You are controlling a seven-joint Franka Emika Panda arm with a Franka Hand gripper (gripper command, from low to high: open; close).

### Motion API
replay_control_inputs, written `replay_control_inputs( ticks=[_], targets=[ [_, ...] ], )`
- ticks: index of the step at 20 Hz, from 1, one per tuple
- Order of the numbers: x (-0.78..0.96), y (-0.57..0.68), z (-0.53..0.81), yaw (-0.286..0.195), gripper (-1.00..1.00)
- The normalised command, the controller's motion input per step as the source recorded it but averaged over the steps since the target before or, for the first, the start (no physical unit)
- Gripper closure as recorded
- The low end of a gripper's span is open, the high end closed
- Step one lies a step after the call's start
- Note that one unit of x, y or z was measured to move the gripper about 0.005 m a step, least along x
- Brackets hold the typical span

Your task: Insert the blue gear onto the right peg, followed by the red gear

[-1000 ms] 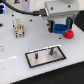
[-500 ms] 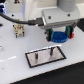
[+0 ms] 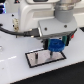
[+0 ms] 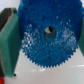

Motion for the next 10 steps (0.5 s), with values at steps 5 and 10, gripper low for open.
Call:
replay_control_inputs(
  ticks=[5, 10],
  targets=[
    [0.19, -0.14, -0.07, 0.000, 1.00],
    [0.14, -0.05, 0.00, 0.000, 1.00]
  ],
)
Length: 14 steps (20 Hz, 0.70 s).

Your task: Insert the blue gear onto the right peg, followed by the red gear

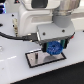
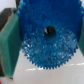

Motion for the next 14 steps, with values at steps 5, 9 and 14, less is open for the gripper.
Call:
replay_control_inputs(
  ticks=[5, 9, 14],
  targets=[
    [0.07, -0.04, 0.23, 0.000, 1.00],
    [0.09, -0.07, 0.31, 0.000, 1.00],
    [0.15, -0.11, -0.02, 0.000, 1.00]
  ],
)
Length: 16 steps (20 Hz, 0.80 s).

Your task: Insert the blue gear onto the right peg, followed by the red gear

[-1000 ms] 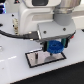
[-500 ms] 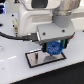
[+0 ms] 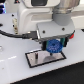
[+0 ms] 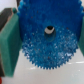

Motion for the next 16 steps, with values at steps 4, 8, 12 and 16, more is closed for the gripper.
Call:
replay_control_inputs(
  ticks=[4, 8, 12, 16],
  targets=[
    [0.21, -0.06, 0.01, 0.000, 1.00],
    [0.20, -0.02, -0.17, 0.000, 1.00],
    [0.19, 0.00, -0.11, 0.000, 1.00],
    [0.17, 0.04, 0.26, 0.000, 1.00]
  ],
)
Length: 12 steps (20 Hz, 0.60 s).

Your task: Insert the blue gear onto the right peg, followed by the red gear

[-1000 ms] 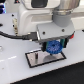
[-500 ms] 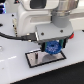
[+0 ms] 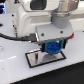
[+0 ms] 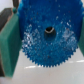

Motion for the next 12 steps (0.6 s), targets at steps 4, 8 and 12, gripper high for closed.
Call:
replay_control_inputs(
  ticks=[4, 8, 12],
  targets=[
    [0.16, -0.03, 0.29, 0.000, 1.00],
    [0.13, -0.02, 0.41, 0.000, 1.00],
    [0.08, -0.04, 0.15, 0.000, 1.00]
  ],
)
